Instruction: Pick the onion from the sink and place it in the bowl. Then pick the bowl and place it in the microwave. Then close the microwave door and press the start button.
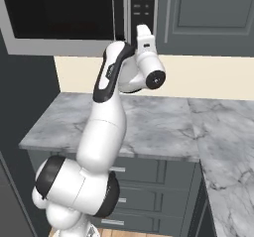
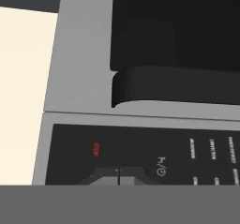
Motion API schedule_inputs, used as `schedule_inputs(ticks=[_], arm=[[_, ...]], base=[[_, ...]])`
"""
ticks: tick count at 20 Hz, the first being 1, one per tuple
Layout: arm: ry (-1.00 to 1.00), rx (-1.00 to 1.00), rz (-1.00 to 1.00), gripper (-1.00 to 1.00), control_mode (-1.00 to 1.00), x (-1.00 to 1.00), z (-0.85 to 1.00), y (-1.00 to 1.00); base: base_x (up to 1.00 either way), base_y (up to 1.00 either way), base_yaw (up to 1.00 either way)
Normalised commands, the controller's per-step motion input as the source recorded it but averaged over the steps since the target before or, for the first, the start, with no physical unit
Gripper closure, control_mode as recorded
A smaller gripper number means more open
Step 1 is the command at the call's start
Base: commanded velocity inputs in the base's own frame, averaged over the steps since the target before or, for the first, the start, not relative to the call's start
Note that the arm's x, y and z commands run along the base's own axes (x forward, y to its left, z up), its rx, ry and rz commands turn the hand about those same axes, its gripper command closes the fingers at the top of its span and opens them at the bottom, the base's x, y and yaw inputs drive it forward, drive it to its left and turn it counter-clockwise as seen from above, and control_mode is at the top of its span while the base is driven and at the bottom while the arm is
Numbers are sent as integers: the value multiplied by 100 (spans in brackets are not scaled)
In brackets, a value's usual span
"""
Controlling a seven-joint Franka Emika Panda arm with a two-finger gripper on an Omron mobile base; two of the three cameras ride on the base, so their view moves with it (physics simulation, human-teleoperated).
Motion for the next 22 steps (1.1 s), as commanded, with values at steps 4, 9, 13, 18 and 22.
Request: schedule_inputs(ticks=[4,9,13,18,22], arm=[[0,0,0,100,-100,21,-23,0],[0,0,0,100,-100,50,-6,0],[0,0,0,100,-100,51,0,0],[0,0,0,100,-100,37,0,-5],[0,0,0,100,-100,21,-1,-25]], base=[[0,0,0],[0,0,0],[0,0,0],[0,0,0],[0,0,0]])
